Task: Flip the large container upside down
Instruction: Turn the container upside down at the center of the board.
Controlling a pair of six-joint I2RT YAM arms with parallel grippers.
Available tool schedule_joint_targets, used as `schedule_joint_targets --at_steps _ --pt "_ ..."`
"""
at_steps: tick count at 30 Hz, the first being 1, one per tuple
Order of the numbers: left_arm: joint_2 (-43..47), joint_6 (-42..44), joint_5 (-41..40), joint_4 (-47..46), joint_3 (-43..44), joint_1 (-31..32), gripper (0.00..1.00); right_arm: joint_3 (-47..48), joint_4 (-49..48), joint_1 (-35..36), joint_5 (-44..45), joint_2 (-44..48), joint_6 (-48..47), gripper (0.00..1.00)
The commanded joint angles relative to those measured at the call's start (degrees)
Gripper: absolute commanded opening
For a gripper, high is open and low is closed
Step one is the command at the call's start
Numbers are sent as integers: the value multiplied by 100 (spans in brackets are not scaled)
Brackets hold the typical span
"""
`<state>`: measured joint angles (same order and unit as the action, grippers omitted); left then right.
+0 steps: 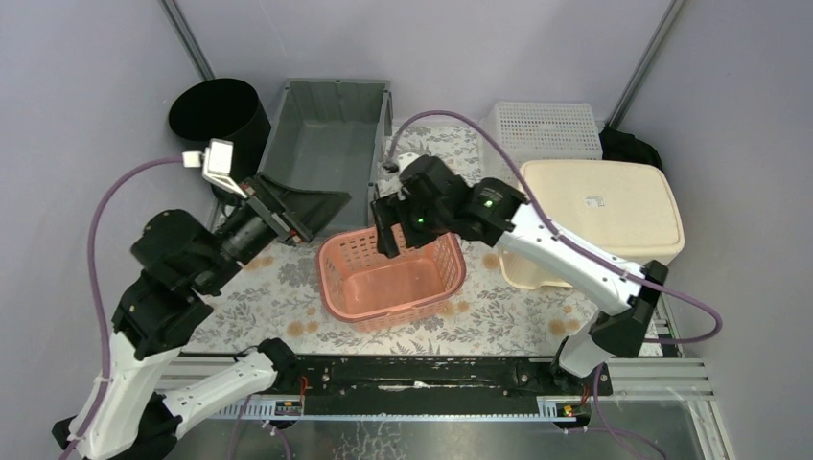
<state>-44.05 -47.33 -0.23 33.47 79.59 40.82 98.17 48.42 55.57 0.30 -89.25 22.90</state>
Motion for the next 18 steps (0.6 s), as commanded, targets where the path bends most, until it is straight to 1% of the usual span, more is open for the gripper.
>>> schedule_joint_targets --at_steps 1,10,18 --pt "56 290 -130 4 436 -30 86 538 -246 575 -86 -535 434 88" --pt "706 251 -109 -186 480 51 86 1045 -599 1136 -127 -1450 1040 80" --pt "1046 253 -483 -13 541 462 86 2221 -162 1552 186 -2534 1199 80"
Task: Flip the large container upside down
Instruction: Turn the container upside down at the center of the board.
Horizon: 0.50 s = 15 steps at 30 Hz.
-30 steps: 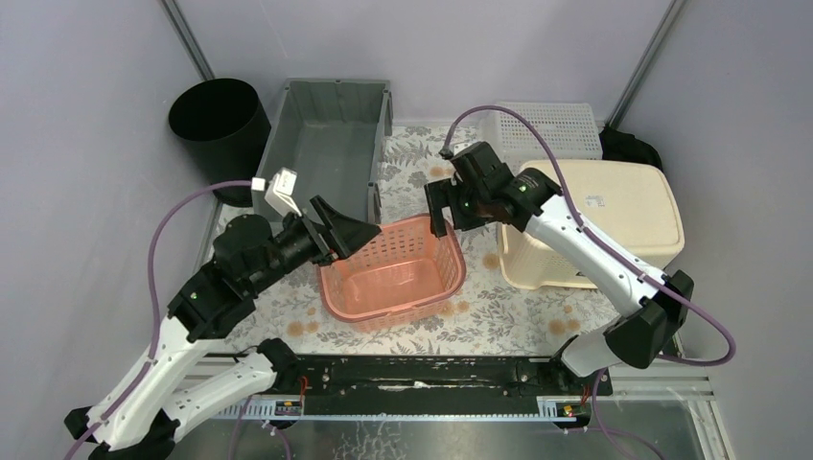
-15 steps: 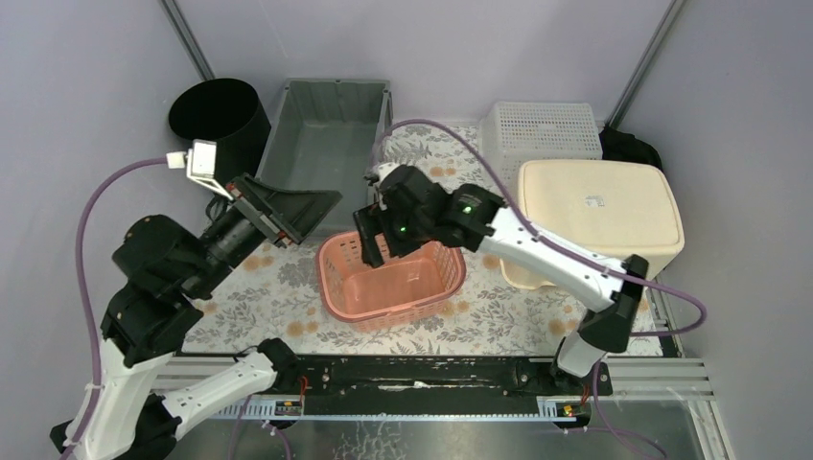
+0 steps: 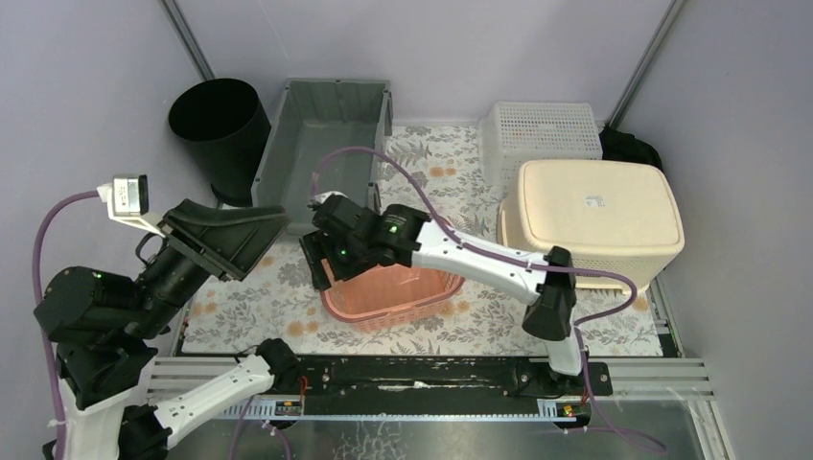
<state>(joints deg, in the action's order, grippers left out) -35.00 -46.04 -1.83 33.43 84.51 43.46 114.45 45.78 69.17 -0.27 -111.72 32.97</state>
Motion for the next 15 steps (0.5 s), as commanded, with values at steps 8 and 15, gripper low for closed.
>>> schedule_joint_targets --at_steps 8,15 --pt "384 89 -625 144 30 573 86 948 427 262 663 -1117 245 79" --pt "442 91 -730 137 -100 697 86 1356 575 264 617 -1639 196 73"
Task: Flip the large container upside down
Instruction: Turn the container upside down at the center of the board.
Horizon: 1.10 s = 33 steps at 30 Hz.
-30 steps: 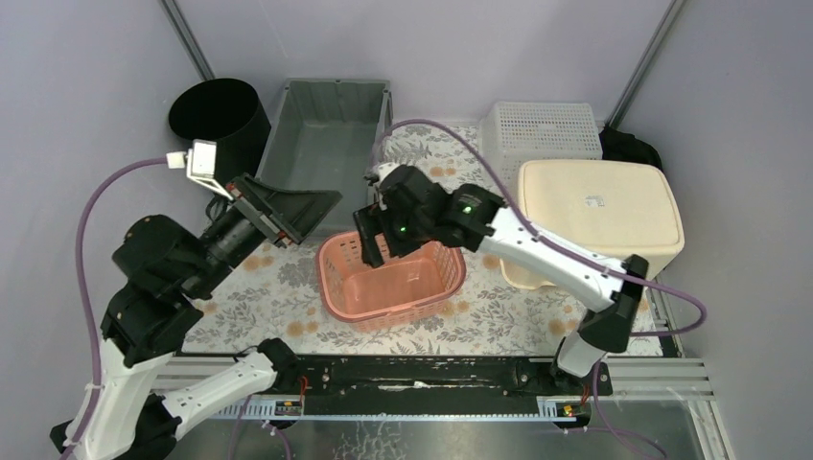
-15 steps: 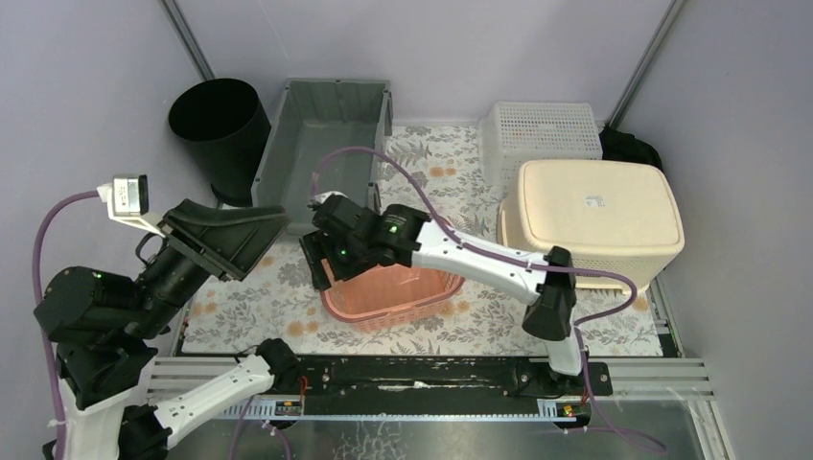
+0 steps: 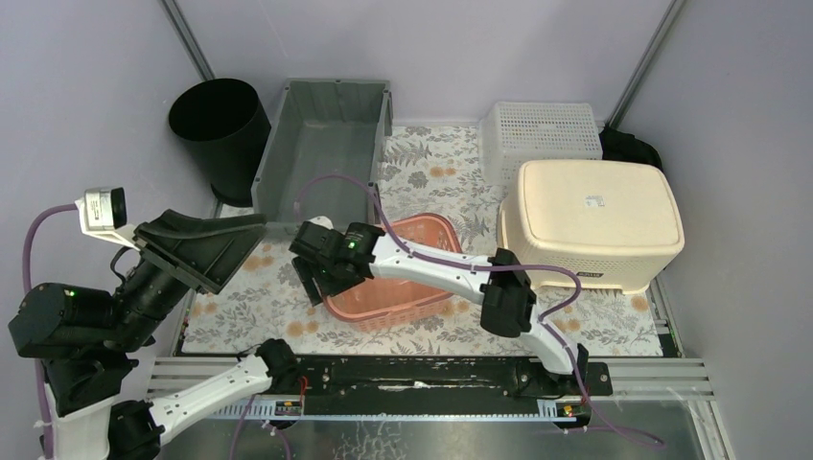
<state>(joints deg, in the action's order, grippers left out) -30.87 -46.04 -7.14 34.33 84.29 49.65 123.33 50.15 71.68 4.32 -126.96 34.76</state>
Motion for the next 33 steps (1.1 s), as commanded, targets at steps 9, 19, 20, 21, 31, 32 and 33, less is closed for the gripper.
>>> schedule_joint_targets --at_steps 9,19,20,21,31,32,33 --pt "-67 70 -250 126 17 170 86 659 -335 -95 -908 -47 69 28" --pt "-771 170 187 460 1352 194 86 888 -1401 -163 -2304 498 759 1" --pt "-850 193 205 524 1505 194 86 823 -1607 -163 -2431 610 885 1" --pt "-918 212 216 580 1659 193 86 732 -1831 -171 -2570 708 1022 0" --pt "-1220 206 414 664 2401 210 86 -1381 -7228 -494 -4121 1371 4001 0" --pt "-1237 195 433 664 2419 216 86 -1487 -7850 -526 -4144 1301 4385 0" --pt "-1246 188 452 659 2425 214 86 -1530 -8414 -550 -4137 1206 4725 0"
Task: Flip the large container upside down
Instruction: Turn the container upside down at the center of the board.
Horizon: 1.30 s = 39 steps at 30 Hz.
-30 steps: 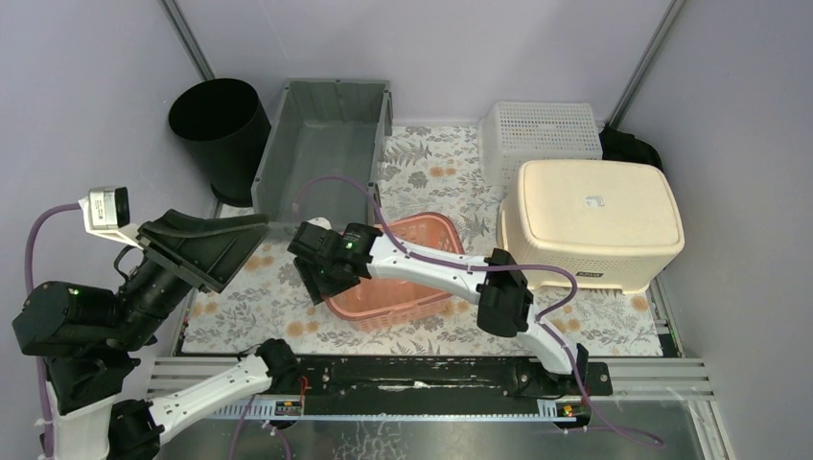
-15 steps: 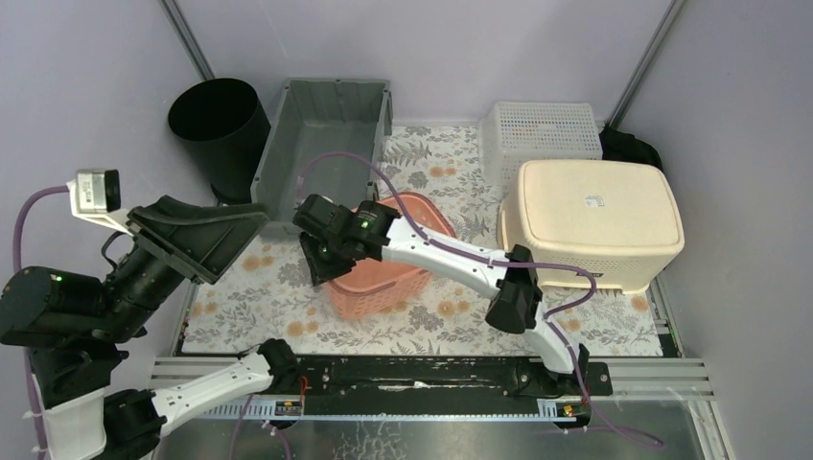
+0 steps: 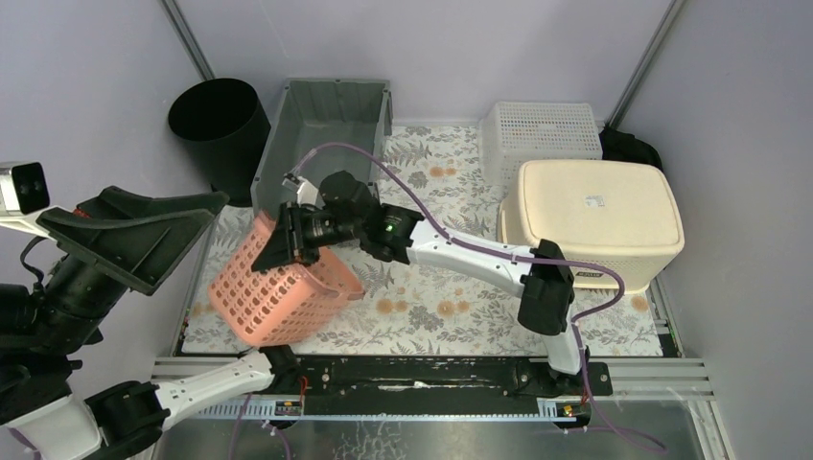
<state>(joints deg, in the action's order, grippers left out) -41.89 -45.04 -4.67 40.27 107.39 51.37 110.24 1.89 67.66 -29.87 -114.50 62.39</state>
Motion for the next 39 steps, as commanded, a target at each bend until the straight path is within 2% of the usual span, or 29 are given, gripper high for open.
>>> schedule_joint_targets --at_steps 1,4,11,17,22,29,32,39 --pt "-168 83 211 59 117 39 86 -225 -4050 -176 -683 -147 2216 0" --pt "-209 74 249 53 115 48 86 -252 -5088 -269 -413 -506 2764 0" --pt "-336 134 199 231 347 51 86 -241 -6596 -343 282 -1208 3506 0" --pt "-422 170 176 248 311 84 86 -1434 -8274 -350 1271 -1239 3641 0" --pt "-546 171 210 182 231 88 86 -1680 -9705 -303 2196 -1734 3931 0" --pt "-684 137 277 56 97 86 86 -1059 -9833 -244 2365 -2176 3832 0" --pt "-688 127 258 16 26 99 86 -1504 -9955 -261 2399 -2071 3775 0" --pt "-653 92 307 -173 -286 91 86 -3229 -9969 -360 2196 -1248 3249 0"
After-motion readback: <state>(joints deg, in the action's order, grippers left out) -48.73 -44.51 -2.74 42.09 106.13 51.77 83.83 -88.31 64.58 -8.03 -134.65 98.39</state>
